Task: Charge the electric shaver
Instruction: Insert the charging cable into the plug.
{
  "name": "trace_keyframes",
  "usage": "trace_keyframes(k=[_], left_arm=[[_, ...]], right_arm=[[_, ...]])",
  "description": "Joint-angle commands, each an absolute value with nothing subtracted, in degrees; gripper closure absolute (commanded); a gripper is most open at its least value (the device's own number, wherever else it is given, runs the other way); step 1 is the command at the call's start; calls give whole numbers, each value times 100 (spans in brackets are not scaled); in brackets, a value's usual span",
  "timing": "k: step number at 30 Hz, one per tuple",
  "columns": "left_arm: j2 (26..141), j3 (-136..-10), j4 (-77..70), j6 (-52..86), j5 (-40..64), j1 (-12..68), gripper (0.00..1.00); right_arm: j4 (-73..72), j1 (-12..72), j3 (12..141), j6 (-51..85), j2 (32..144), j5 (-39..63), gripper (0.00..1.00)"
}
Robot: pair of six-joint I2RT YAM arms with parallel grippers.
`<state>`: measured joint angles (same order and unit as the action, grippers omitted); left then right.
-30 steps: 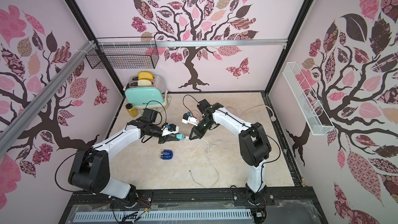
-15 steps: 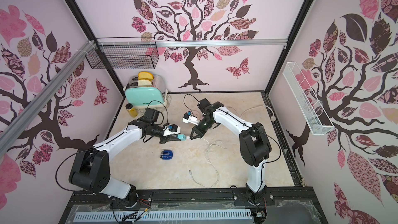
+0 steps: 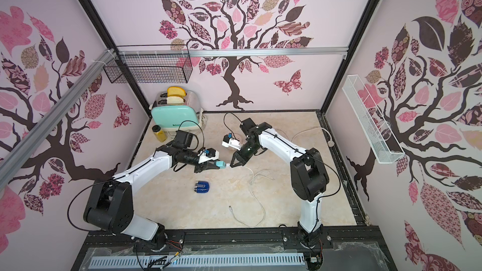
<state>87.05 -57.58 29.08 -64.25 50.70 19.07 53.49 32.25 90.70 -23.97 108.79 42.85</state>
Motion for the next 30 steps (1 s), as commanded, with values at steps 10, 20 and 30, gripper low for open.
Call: trace_keyframes(k=[10,20,30], left_arm=[[8358,-5727,2273,-6071,6259,2197,100],[8297,-5652,2087,-5886,6247,2157,100],[8211,-5626,2369,-5961,5301,1498,100]], right_arm=[[4340,3349,8952,-2153,10736,4623,100],[3775,3303,8812,-1770,10594,4868,100],[2456,2743,7232,450,8881,4249,1]])
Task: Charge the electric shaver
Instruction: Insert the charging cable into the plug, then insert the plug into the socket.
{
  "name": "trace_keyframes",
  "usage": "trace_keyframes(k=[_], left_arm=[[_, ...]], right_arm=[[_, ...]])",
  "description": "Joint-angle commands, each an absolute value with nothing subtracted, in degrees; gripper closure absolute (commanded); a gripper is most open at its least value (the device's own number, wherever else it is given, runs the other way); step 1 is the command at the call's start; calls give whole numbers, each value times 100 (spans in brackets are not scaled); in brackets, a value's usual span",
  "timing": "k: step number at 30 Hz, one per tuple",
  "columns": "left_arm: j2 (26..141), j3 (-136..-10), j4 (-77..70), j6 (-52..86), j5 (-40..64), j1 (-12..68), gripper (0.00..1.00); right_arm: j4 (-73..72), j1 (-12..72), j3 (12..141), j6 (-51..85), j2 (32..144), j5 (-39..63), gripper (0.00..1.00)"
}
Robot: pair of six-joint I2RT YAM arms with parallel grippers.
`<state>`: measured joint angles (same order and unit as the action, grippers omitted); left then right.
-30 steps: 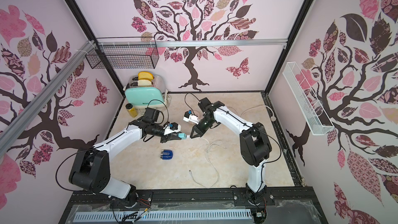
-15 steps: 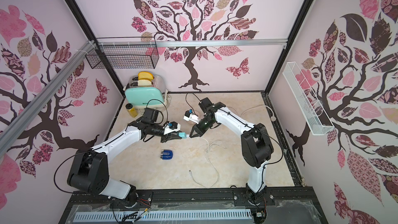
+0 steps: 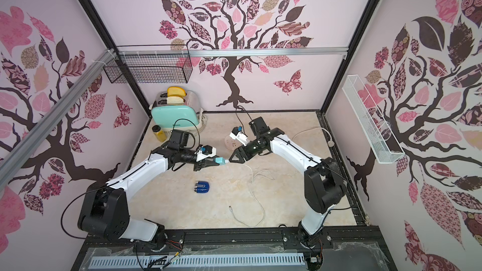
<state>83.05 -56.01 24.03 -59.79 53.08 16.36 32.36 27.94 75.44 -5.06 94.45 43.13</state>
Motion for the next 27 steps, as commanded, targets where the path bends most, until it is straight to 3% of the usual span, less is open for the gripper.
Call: trace_keyframes(k=[1,7,11,17,27], left_arm=[[8217,-5655,2405,-5966,5228,1473,100],[8264,-5713,2321,-5546,5049,1472,100],[8264,-5693,2173,-5296,4861,1477,100],[8214,-5733,2002,-4912,4859,1533,100],[8138,-5617,1813,-4601,5149,1577,100]], right_arm=[[2146,2745,7015,813,8652,4323,0],[-399,2872,5746,3549,7571,4578,0],[-390,3326,5763,3853,7459,4326,1],[-1908,3558,4888,5277,7829,3880,1],[-2620,3610,4860,5687,8460,3480,9]])
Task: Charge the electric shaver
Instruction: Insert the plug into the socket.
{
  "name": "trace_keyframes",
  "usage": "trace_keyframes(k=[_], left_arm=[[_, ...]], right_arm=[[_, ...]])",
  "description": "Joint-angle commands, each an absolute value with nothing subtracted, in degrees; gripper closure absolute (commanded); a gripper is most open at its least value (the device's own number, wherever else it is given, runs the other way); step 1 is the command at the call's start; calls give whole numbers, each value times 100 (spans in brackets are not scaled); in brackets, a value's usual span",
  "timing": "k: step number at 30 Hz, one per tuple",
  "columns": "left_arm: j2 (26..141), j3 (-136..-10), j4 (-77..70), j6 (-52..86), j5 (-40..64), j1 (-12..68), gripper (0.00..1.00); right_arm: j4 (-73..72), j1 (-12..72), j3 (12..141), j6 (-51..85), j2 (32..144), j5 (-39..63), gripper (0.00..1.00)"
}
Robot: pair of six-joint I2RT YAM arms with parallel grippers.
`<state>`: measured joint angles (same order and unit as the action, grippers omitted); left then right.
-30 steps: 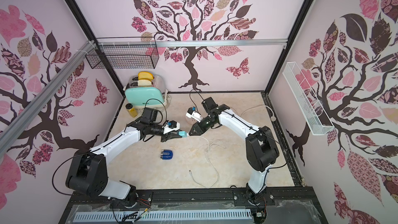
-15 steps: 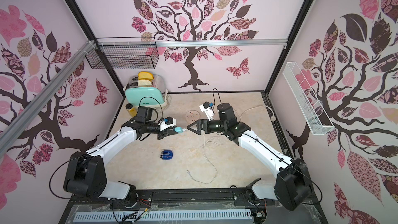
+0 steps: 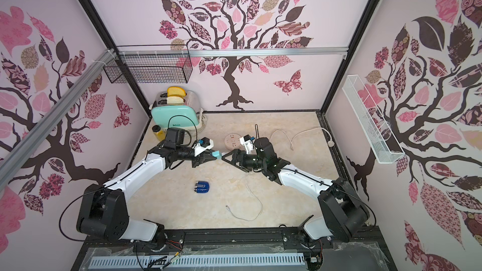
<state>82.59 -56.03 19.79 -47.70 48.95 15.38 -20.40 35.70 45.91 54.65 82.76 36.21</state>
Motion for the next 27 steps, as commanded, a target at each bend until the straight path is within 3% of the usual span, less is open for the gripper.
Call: trace_keyframes(k=[1,11,18,23,27], left_arm=[[8147,-5617,1815,-4605,5138,1590,100],[8226,-5630,1691,-4308,5066,1643,100],[8297,-5625,1660,-4307,5059,1668,100],[8253,-5618,1635,-4298,5076,1670,100],[8252,-5610,1672,-4331,5127,1661,100]], right_arm=[[-2694,3612,4925,5691,8554,3476,11],[-3353,3765,5135,6097,9114,3369,26],[-3343,3870,5122,6080,9210,3345,26],[-3445,3867,5215,6059,9325,3401,37],[-3475,3860,5177,6003,9321,3297,40]])
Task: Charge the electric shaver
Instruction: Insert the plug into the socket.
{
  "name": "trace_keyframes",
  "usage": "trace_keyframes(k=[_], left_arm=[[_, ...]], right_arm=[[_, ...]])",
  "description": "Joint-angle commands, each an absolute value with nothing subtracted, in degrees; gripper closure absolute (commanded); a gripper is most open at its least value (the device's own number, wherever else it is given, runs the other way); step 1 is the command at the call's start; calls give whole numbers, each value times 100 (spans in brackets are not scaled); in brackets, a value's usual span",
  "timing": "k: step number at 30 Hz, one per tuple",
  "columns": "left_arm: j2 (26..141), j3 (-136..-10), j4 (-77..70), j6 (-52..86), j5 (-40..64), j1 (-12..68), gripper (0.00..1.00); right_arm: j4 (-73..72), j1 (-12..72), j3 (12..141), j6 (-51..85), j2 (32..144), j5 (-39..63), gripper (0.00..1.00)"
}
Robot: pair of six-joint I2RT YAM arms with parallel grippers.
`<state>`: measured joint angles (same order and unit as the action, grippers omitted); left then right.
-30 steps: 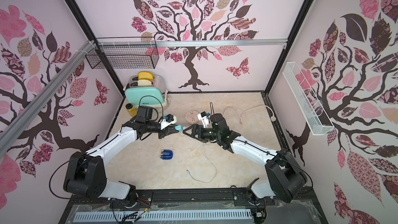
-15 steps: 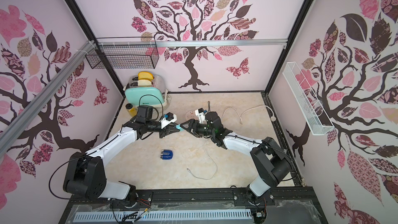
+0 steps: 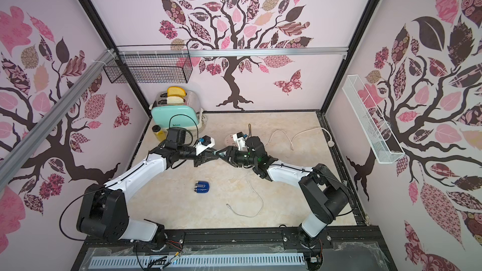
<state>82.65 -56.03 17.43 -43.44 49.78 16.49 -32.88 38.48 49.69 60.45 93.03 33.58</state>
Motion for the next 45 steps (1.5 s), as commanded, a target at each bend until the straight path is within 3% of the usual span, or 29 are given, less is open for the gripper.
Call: trace_keyframes(k=[1,3,5,9,13,17,20,23,32,36,39,41,45], left_arm=[[8239,-5599,1679,-4333,5166,1661,100],[8244,-5598,1702,-4350,5265,1654,100],[8247,-5611,1735,-4360,5309,1652,100],[8240,-5627,1833,-4425,5354,1611,100],[8223,-5616,1865,-4443,5396,1556,100],[8255,-5626,1863,-4436,5379,1541,100],[8260,-5627,1844,-4428,5375,1529,100],[8270,-5635,1848,-4421,5414,1529,100],[8288,-5634,1858,-4421,5396,1528,100],[8331,-5634,1841,-4395,5412,1524,99],[8354,-5638,1852,-4403,5418,1527,97],[8333,-5651,1895,-4436,5383,1521,90],[8178,-5561,2002,-4499,5271,1462,59]], right_arm=[[-3492,3865,5193,5995,9333,3301,40],[-3518,3859,5249,5978,9382,3300,38],[-3536,3852,5295,5946,9411,3277,31],[-3580,3823,5250,5924,9392,3187,30],[-3636,3783,5186,5929,9383,3271,37],[-3683,3785,5146,5943,9391,3357,50],[-3637,3786,5109,5918,9354,3379,40],[-3593,3780,5115,5873,9359,3384,38],[-3499,3772,5227,5823,9466,3502,51],[-3350,3775,5265,5736,9483,3504,52],[-3313,3745,5300,5681,9492,3490,59],[-3319,3681,5289,5666,9484,3494,68],[-3010,3361,5332,5344,9410,3448,84]])
